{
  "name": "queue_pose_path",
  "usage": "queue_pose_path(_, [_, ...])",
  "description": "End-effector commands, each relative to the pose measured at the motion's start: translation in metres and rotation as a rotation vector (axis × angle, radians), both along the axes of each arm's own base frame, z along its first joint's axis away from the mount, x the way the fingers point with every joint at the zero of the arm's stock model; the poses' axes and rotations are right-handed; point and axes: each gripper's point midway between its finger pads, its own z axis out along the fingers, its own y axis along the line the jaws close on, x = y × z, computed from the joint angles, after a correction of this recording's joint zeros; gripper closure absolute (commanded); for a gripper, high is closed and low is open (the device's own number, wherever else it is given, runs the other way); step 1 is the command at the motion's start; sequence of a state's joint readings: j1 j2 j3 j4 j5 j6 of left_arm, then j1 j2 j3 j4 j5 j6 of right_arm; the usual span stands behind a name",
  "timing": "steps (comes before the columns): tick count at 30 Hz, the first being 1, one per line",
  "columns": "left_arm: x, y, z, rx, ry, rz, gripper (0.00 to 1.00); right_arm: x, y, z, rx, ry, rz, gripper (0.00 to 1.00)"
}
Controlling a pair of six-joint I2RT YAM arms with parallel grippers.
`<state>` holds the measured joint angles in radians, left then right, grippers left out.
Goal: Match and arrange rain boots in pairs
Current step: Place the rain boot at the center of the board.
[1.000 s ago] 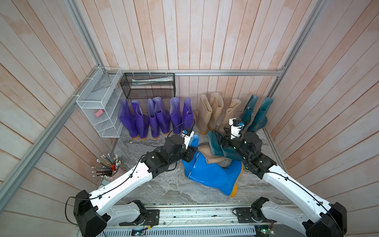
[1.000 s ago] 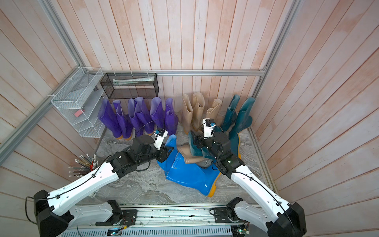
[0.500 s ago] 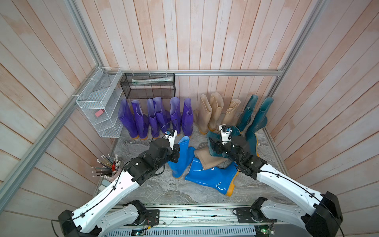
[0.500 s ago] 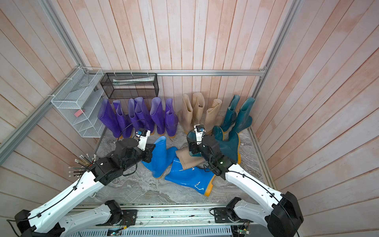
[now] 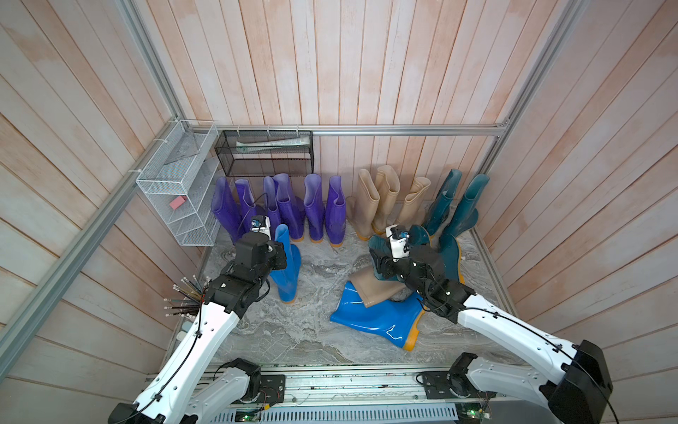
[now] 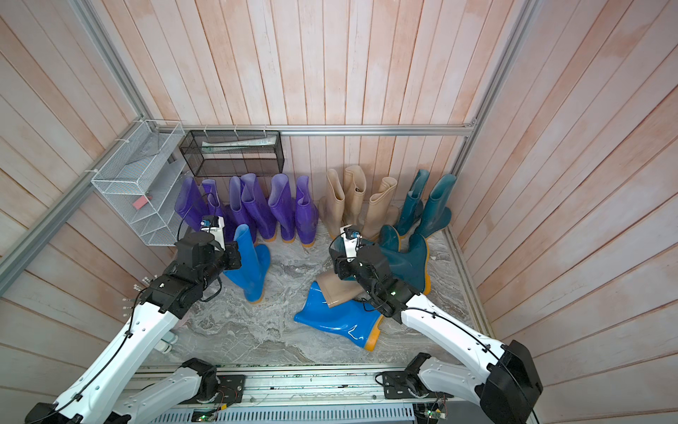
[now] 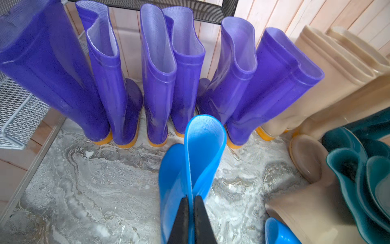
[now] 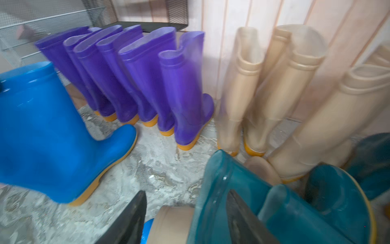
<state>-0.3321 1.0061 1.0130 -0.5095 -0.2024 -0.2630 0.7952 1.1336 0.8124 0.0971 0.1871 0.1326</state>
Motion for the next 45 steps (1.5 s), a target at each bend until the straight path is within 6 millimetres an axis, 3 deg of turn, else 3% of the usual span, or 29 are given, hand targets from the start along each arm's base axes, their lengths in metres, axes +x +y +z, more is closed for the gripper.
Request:
queue_pose_path(1, [0.021,-0.007,0.021,-0.034,-0.09,-0.015,1.0,-0.02,0.03,-0.016,-0.077,0.016,0.091,0.45])
queue_pose_path(5, [0.026,-0.01,0.017,-0.032,-0.084,-0.028,1.0,-0.053,0.062,-0.046,-0.138,0.067,0.24,0.56])
queue_pose_path(7, [0.026,-0.013,0.021,-0.048,-0.092,-0.039,1.0,-0.072,0.076,-0.062,-0.159,0.104,0.319,0.57])
queue_pose_path(13, [0.027,-0.018,0.033,-0.079,-0.113,-0.061,1.0,-0.12,0.107,-0.116,-0.304,0.194,0.519,0.4])
queue_pose_path(17, [0.027,-0.032,0.052,-0.116,-0.147,-0.131,1.0,-0.134,0.119,-0.138,-0.374,0.237,0.58,0.34])
queue_pose_path(22, [0.034,-0.037,0.034,-0.08,-0.115,-0.162,1.0,-0.147,0.128,-0.169,-0.454,0.307,0.641,0.33])
queue_pose_path(26, [0.031,-0.041,0.029,-0.08,-0.112,-0.189,1.0,-0.143,0.123,-0.195,-0.548,0.357,0.606,0.35])
queue_pose_path(30, [0.029,-0.042,0.027,-0.087,-0.118,-0.201,1.0,-0.134,0.118,-0.21,-0.618,0.369,0.553,0.55])
queue_pose_path(37, [0.027,-0.046,0.024,-0.117,-0.105,-0.214,1.0,-0.126,0.112,-0.212,-0.654,0.352,0.494,0.95])
queue_pose_path(40, [0.026,-0.044,0.033,-0.125,-0.129,-0.207,1.0,-0.122,0.11,-0.208,-0.68,0.323,0.464,1.0])
queue_pose_path(43, [0.023,-0.043,0.04,-0.133,-0.149,-0.204,1.0,-0.12,0.111,-0.197,-0.664,0.279,0.44,0.96])
queue_pose_path(45, [0.022,-0.043,0.041,-0.133,-0.152,-0.203,1.0,-0.12,0.112,-0.193,-0.659,0.274,0.441,0.61])
